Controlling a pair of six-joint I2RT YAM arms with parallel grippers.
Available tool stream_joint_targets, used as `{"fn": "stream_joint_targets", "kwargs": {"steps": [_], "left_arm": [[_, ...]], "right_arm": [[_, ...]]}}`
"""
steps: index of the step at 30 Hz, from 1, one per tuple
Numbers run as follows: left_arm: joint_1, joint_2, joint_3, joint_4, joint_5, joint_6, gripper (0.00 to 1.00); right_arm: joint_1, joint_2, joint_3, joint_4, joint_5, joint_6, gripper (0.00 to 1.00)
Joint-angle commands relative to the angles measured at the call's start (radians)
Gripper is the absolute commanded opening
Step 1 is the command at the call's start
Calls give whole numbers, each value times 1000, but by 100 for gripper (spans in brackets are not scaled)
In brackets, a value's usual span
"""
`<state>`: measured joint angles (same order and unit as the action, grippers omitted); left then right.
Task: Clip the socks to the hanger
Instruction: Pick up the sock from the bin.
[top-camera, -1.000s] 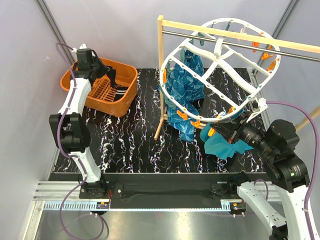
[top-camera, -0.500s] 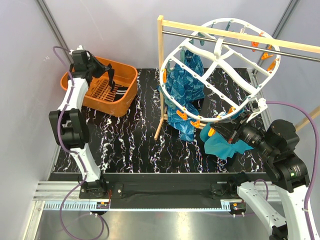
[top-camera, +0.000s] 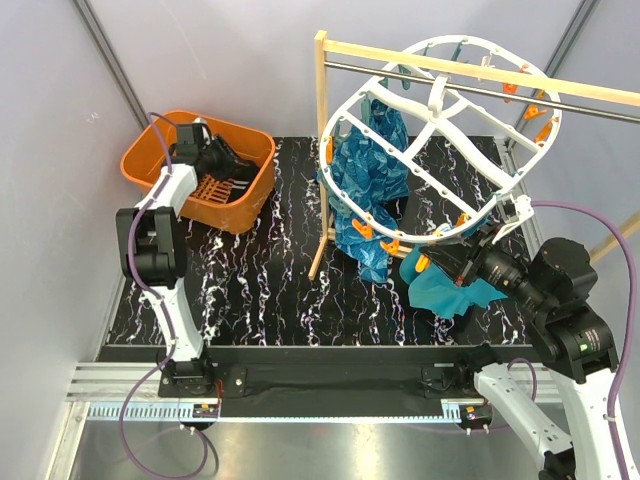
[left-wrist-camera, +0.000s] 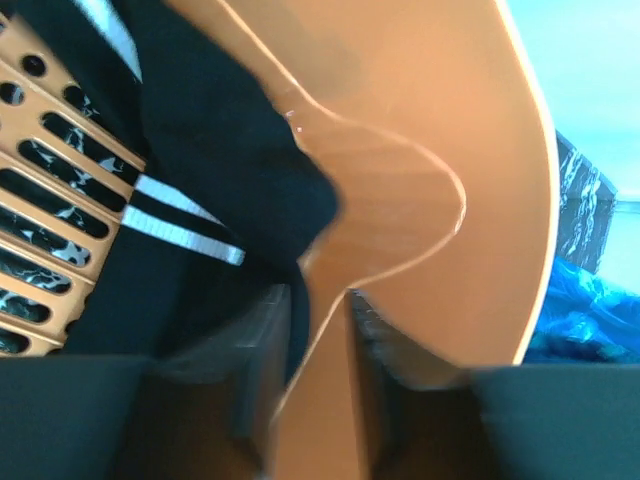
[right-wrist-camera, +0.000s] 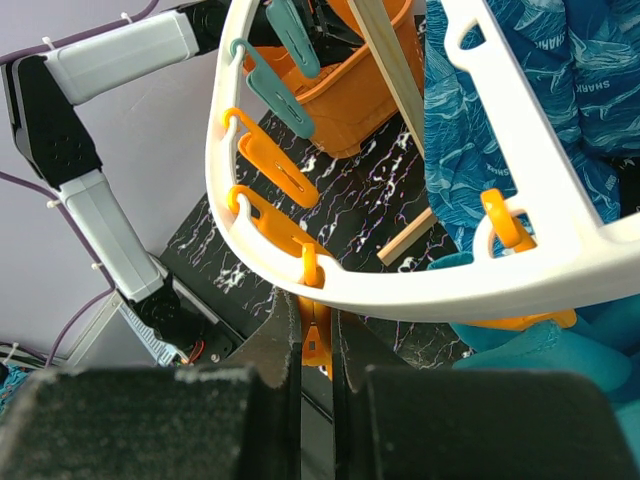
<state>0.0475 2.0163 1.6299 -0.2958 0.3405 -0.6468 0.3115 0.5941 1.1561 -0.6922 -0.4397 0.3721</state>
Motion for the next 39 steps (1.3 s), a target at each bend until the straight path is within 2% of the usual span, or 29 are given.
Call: {"fn": "stream_joint_targets", "kwargs": {"steps": [1, 2, 3, 7, 10, 11, 14, 22, 25, 28, 32, 33, 36, 37, 38, 39], "left_arm": [[6, -13, 47, 6, -26, 28, 49], [6, -10, 60, -14, -59, 36, 59], [6, -7, 76, -26, -83, 39, 63], [6, 9, 174, -77, -227, 61, 67], [6, 67, 254, -169, -371, 43, 69], [5, 87, 322, -228, -436, 32, 69], [8, 163, 399, -270, -469, 18, 70], [6, 272, 412, -203, -475, -7, 69], [6, 314, 427, -195, -439, -20, 68], [8, 344, 430, -187, -433, -30, 64], [5, 348, 400, -148, -416, -28, 49], [6, 343, 394, -138, -411, -27, 38], [6, 329, 397, -129, -405, -13, 20], [6, 306, 395, -123, -403, -5, 8], [5, 288, 392, -121, -405, -2, 2], [5, 271, 381, -117, -405, 1, 0]], "right_arm": [[-2, 18, -9, 11, -14, 13, 0], [-2, 18, -7, 11, -14, 13, 0], [-2, 21, -6, 13, -14, 13, 0], [0, 27, -6, 14, -16, 11, 0], [-2, 27, -9, 17, -16, 13, 0], [0, 29, -12, 20, -16, 14, 0], [-2, 30, -18, 23, -14, 16, 0], [0, 33, -16, 19, -14, 13, 0], [-2, 33, -21, 20, -17, 17, 0], [-2, 32, -21, 26, -17, 21, 0], [0, 36, -19, 25, -19, 19, 0], [0, 36, -21, 25, -19, 18, 0], [0, 36, -24, 25, -21, 19, 0], [-2, 39, -24, 26, -21, 21, 0], [0, 39, -24, 26, -22, 21, 0], [-2, 39, -22, 28, -21, 19, 0]]}}
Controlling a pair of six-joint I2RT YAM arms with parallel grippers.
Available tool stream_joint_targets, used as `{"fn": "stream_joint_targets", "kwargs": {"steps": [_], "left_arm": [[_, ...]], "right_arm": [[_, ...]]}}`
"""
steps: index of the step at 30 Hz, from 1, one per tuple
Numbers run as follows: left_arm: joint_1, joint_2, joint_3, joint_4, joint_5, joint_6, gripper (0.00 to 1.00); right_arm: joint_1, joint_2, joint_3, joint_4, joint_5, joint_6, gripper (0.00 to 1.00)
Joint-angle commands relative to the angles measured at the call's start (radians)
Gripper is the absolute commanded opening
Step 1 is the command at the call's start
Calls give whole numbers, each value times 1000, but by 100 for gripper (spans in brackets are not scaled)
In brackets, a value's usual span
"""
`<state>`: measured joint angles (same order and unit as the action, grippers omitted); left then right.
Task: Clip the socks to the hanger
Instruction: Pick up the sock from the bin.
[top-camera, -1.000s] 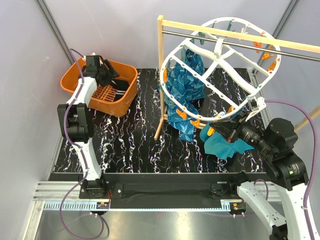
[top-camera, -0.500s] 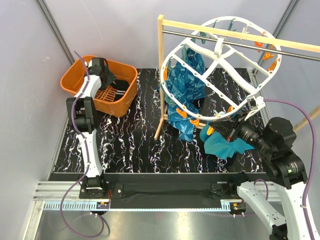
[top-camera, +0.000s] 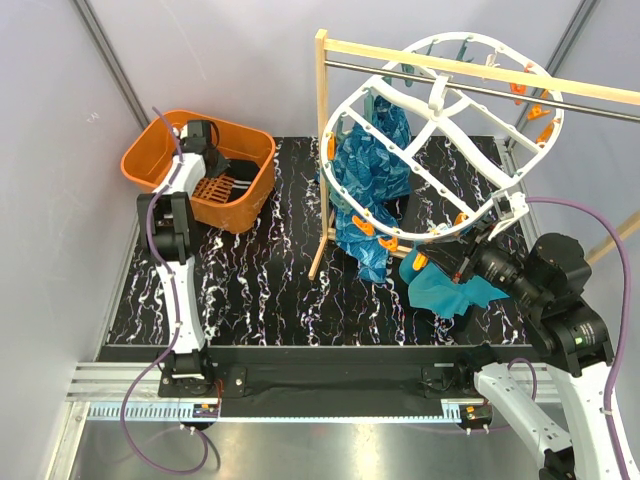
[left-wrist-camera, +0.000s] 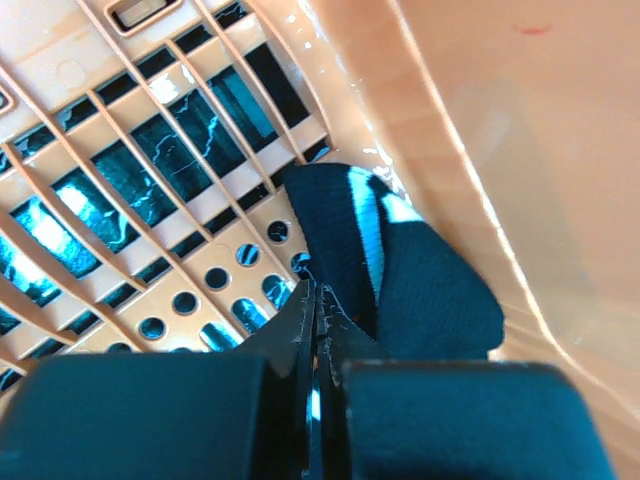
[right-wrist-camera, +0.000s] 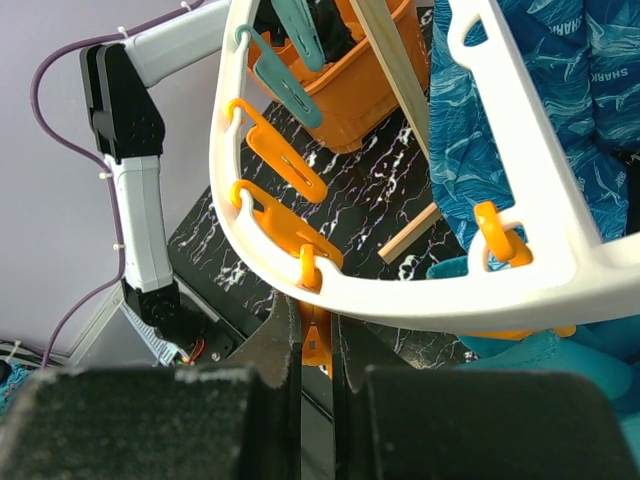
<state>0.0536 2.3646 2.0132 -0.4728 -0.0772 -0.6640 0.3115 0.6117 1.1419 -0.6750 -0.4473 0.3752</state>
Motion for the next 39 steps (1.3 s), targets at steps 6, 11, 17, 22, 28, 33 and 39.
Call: {"fn": "stream_joint_targets", "kwargs": {"steps": [6, 11, 17, 22, 28, 33, 39], "left_arm": [[2, -273, -99, 140, 24, 38, 0], [5, -381, -116, 166, 45, 38, 0], [6, -439, -149, 189, 65, 30, 0], [8, -427, -136, 154, 120, 49, 7], [5, -447, -244, 88, 94, -34, 13], [5, -491, -312, 51, 7, -32, 19], [3, -504, -352, 71, -35, -22, 41]], "right_arm": [[-2, 22, -14, 17, -14, 18, 0], [-2, 23, -16, 15, -13, 18, 0], [0, 16, -22, 20, -11, 25, 0], [-2, 17, -15, 15, -10, 16, 0], [0, 16, -1, -9, 15, -12, 0], [-2, 49, 9, -24, 53, -22, 0], [-2, 31, -31, 5, 82, -45, 0]]}}
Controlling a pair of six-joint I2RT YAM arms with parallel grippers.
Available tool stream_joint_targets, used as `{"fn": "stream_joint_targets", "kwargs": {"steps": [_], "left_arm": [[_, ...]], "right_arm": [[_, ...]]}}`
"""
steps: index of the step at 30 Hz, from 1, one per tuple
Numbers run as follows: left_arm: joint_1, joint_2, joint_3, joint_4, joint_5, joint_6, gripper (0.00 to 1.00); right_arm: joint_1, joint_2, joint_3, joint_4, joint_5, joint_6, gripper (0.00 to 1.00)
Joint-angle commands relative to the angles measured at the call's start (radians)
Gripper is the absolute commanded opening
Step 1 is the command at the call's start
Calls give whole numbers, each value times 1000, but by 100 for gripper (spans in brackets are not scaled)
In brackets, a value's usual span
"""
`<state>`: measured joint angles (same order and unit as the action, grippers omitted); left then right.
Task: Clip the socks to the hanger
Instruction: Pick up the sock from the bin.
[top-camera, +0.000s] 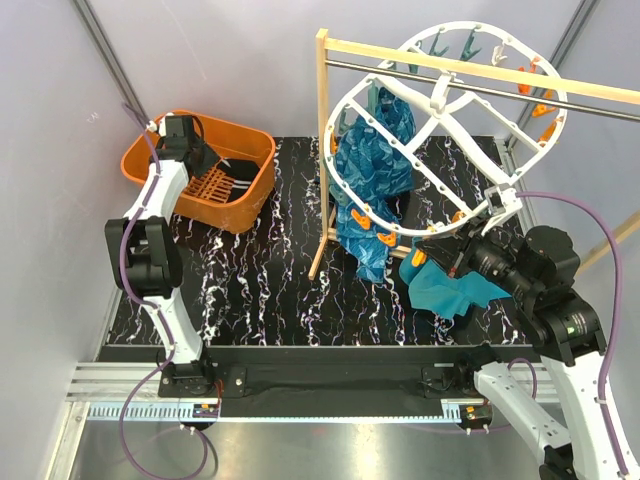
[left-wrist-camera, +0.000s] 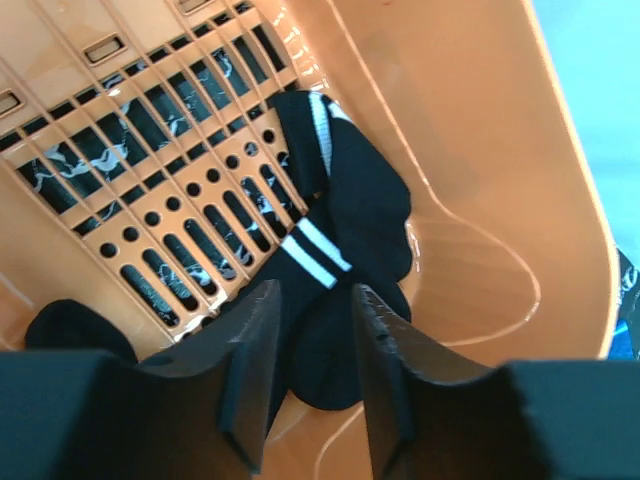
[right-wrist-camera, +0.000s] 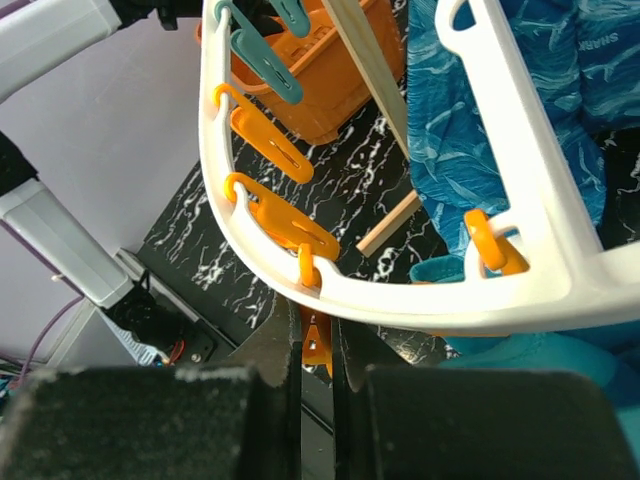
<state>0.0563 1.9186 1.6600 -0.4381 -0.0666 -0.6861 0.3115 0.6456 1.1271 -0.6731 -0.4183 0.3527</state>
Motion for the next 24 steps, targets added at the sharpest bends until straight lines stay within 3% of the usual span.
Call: {"fn": "stream_joint_targets", "kwargs": {"steps": [1, 8, 10, 12, 24], "left_arm": [[-3, -52, 3, 41, -15, -4, 41], [-18, 26, 110, -94, -56, 29, 43], [-19, 74, 147, -80, -35, 51, 52], [-21, 120, 161, -13, 9, 56, 61], [-15, 298, 145, 363, 93, -21, 75]], "right_arm": [[-2, -14, -12, -9, 73, -29, 0], [-2, 9, 37, -126, 162, -64, 0], [-2, 17, 43, -150, 177, -61, 0], [0, 14, 36, -160, 197, -57, 0], [-2, 29, 0, -169, 266, 3, 0]]}}
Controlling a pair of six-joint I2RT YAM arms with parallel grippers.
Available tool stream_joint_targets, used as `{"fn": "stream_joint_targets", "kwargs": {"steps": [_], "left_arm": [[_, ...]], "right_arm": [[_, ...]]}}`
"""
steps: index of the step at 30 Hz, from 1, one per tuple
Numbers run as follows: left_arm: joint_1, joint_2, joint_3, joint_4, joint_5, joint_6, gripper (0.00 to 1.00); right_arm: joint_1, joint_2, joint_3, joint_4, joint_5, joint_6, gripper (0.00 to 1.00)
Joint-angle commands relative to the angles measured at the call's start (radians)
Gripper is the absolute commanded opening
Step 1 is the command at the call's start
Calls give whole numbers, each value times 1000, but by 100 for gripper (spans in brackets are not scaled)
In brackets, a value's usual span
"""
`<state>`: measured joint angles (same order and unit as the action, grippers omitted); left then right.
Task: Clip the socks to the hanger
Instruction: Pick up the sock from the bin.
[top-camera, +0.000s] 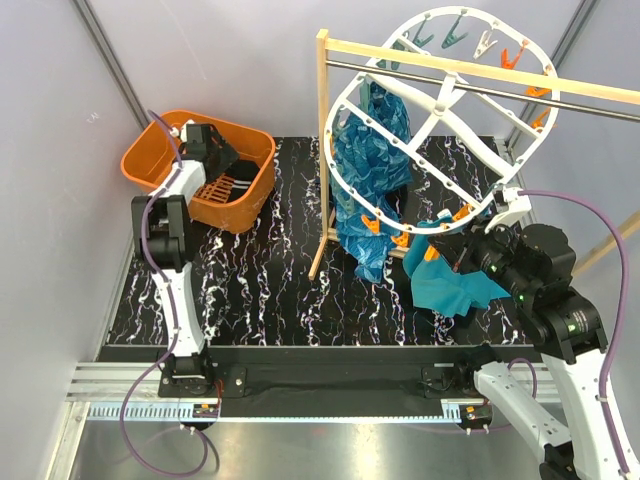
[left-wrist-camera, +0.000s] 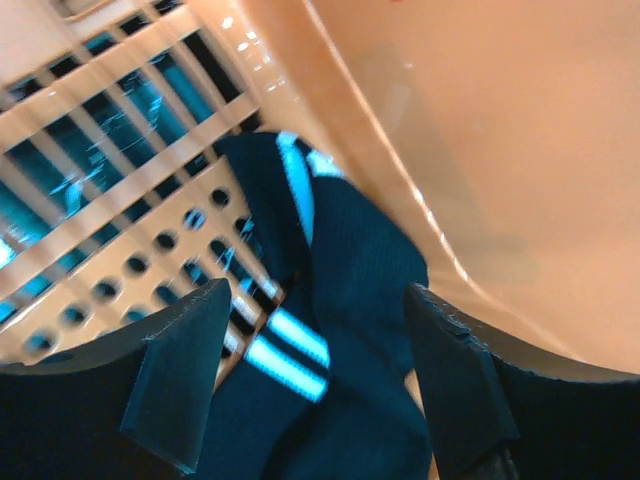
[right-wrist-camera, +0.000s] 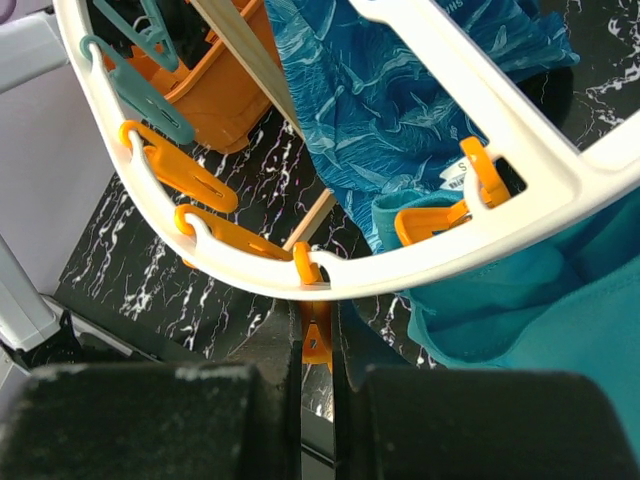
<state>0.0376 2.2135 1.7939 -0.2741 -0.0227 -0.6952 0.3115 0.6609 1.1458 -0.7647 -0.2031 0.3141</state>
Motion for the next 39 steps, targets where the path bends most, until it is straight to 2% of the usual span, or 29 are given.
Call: {"fn": "stream_joint_targets", "kwargs": {"steps": [1, 4, 8, 13, 20, 24, 25, 28, 29, 33, 39], "left_arm": [[5, 15, 21, 220, 50, -12, 75], [11, 69, 65, 213, 66, -42, 73], [21, 106, 41, 253, 93, -118, 61], [24, 123, 12, 292, 87, -181, 57], [30, 167, 79, 277, 79, -191, 50], [36, 190, 113, 277, 115, -187, 37], [38, 195, 116, 277, 124, -187, 25], [41, 183, 121, 243, 145, -187, 9], [41, 175, 119, 240, 148, -179, 0], [41, 117, 104, 216, 159, -168, 0], [42, -87, 15, 217, 191, -153, 0]], "right_arm": [[-2, 14, -15, -81, 57, 49, 0], [-2, 22, 2, -100, 67, 56, 0], [-2, 19, 11, -108, 85, 68, 0], [0, 29, 25, -114, 90, 88, 0], [0, 34, 46, -150, 105, 85, 0], [0, 31, 46, -165, 103, 85, 0], [0, 31, 45, -166, 100, 88, 0], [-2, 32, 45, -171, 97, 89, 0], [-2, 31, 43, -173, 96, 88, 0], [0, 26, 35, -177, 93, 95, 0], [-2, 14, 20, -188, 76, 102, 0]]}}
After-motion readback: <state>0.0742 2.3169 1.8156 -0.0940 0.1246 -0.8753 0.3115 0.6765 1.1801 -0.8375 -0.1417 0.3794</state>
